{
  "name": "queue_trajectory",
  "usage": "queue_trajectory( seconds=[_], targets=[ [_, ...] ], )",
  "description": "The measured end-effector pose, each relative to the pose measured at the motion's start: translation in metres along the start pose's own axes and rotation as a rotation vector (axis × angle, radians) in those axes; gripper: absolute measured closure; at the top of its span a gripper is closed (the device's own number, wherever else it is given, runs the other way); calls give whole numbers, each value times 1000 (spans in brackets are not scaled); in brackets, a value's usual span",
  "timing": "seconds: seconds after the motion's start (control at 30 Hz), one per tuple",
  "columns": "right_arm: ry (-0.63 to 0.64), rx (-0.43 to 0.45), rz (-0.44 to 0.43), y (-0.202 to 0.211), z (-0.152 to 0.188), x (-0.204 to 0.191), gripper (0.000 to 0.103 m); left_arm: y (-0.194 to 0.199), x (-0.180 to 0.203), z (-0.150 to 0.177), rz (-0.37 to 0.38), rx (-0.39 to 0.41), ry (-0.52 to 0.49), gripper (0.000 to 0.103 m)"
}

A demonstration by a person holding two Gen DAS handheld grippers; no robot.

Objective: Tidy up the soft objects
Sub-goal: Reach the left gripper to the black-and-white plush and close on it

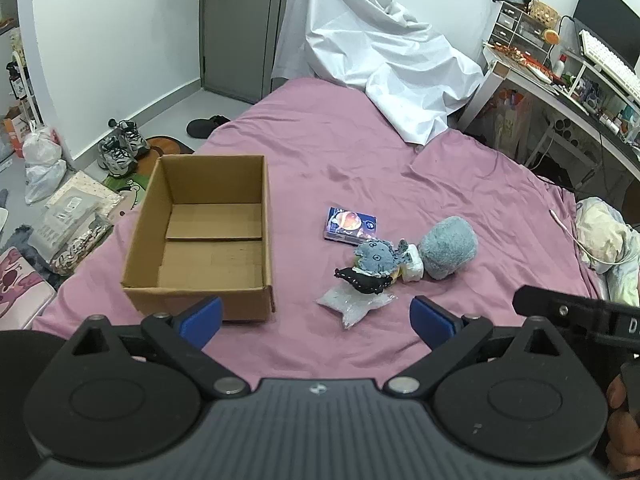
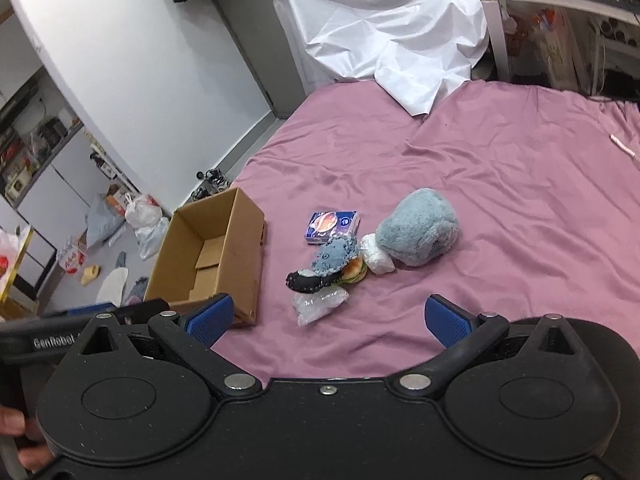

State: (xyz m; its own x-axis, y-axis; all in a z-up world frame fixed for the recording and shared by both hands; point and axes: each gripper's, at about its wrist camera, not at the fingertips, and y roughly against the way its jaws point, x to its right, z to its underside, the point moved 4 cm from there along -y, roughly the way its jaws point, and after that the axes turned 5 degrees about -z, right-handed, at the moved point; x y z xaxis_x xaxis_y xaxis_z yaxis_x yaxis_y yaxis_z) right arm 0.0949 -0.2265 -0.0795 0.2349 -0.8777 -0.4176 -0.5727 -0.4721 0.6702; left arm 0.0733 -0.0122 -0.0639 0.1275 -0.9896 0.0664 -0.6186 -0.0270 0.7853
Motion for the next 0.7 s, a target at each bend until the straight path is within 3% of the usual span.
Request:
queue_trajectory(
  seconds=[0.17,0.37,0.53,0.7],
  targets=[
    [-34,-9,-5,-20,-6,10,16,-15,6,-5,1,-10,2,3],
    [-69,-34,12,-46,-8,25,16,-33,10,-11,-7,-21,1,8],
    [-120,-36,-32,-58,-12,34,16,-51,13,-14,-18,-49,14,8],
    [-175,-56,-77,-75,-15,43,25,-67,19,-16,-20,-67,17,13]
  ],
)
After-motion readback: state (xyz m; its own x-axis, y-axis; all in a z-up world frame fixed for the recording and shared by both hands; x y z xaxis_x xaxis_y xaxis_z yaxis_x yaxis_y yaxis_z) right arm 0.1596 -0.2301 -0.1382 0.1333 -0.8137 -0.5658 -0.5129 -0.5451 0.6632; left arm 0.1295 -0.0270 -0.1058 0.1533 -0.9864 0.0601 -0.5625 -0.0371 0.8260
